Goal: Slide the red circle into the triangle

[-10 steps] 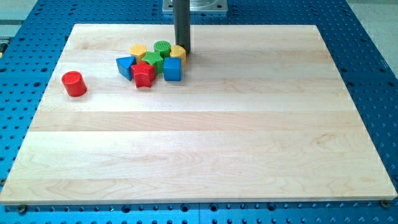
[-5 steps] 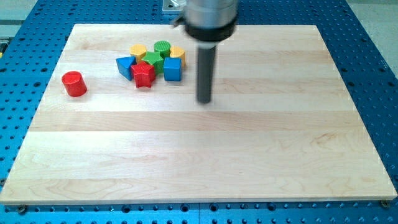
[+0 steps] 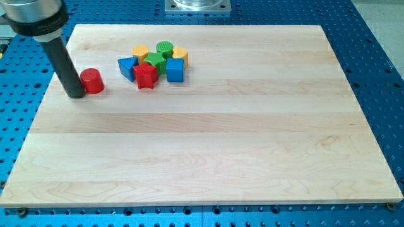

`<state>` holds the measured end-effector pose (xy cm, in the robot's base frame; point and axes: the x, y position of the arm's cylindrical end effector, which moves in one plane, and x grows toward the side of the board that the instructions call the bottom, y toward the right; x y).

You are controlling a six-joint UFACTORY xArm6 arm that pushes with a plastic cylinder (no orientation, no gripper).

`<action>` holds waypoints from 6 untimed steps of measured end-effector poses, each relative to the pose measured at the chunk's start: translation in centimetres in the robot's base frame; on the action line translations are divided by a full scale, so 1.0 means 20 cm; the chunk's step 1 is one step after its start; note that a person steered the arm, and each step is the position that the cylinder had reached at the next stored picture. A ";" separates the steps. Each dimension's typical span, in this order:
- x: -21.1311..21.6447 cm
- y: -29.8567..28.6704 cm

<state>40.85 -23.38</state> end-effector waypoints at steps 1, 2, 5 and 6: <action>-0.02 0.05; -0.27 0.12; -0.41 0.20; -0.42 0.25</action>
